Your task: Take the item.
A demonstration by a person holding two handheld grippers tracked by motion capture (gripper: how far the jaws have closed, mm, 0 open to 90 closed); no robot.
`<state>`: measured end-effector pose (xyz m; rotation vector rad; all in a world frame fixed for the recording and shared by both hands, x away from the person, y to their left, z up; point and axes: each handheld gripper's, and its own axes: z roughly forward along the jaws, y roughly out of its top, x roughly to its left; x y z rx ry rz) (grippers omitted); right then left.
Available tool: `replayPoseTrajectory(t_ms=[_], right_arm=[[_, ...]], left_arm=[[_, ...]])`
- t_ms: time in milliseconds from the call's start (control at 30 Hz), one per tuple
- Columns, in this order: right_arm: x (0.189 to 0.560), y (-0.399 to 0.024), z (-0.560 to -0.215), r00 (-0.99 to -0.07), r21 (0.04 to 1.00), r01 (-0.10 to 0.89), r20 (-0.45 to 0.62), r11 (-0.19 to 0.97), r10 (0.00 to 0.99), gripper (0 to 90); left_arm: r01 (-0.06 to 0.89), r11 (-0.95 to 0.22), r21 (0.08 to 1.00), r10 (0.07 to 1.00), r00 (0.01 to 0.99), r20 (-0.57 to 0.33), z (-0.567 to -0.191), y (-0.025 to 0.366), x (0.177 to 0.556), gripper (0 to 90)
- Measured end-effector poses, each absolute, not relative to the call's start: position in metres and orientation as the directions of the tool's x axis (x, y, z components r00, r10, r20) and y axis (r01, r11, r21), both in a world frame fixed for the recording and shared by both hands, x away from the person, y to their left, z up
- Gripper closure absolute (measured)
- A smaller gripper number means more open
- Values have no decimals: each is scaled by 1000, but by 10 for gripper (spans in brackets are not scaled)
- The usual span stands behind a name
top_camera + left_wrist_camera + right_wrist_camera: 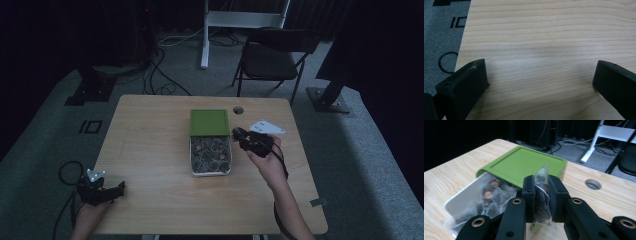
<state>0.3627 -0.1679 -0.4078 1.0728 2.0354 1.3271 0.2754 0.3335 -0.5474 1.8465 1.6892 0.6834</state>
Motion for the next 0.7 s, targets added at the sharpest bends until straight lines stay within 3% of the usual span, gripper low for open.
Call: replayPoseTrajectory(t_ms=[700], right_arm=[[384,-234,-403,-451,914,371,22,165,892,775]], left_arm=[[723,-69,688,996,86,9,-547,334,275,2]])
